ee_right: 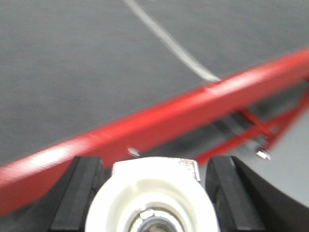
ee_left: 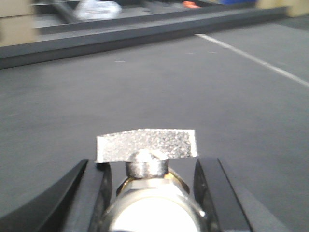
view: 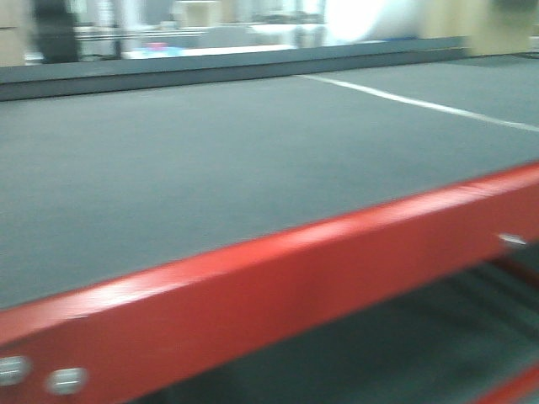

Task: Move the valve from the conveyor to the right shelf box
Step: 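Drive the base to the steel shelf holding both valves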

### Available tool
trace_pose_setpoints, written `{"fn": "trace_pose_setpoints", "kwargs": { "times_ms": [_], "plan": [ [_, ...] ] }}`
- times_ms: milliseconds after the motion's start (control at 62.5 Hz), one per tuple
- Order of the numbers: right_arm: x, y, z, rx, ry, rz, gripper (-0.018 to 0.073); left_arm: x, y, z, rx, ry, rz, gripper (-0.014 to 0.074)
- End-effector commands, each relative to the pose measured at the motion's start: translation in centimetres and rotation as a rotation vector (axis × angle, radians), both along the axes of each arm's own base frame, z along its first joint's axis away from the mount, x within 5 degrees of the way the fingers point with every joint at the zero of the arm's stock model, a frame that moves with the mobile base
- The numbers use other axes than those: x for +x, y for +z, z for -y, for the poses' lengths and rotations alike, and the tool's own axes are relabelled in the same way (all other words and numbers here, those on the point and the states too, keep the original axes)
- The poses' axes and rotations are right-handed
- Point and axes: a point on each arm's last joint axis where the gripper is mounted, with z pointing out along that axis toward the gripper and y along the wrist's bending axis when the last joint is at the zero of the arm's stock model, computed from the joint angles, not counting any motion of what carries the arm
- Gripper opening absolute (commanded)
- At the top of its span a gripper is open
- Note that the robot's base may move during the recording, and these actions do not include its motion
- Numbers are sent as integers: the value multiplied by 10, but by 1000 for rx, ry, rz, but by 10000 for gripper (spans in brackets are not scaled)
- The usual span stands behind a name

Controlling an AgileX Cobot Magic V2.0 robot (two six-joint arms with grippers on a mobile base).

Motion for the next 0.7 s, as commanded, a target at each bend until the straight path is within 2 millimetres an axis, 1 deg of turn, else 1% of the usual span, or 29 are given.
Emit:
{"fn": "trace_pose_setpoints", "kwargs": {
  "times_ms": [0, 688],
  "plan": [
    [0, 10, 1, -3, -12, 91, -163, -2, 8, 0, -25, -1, 66, -111],
    [0, 10, 1, -3, -12, 91, -163, -2, 8, 0, -25, -1, 68, -111]
  ]
}}
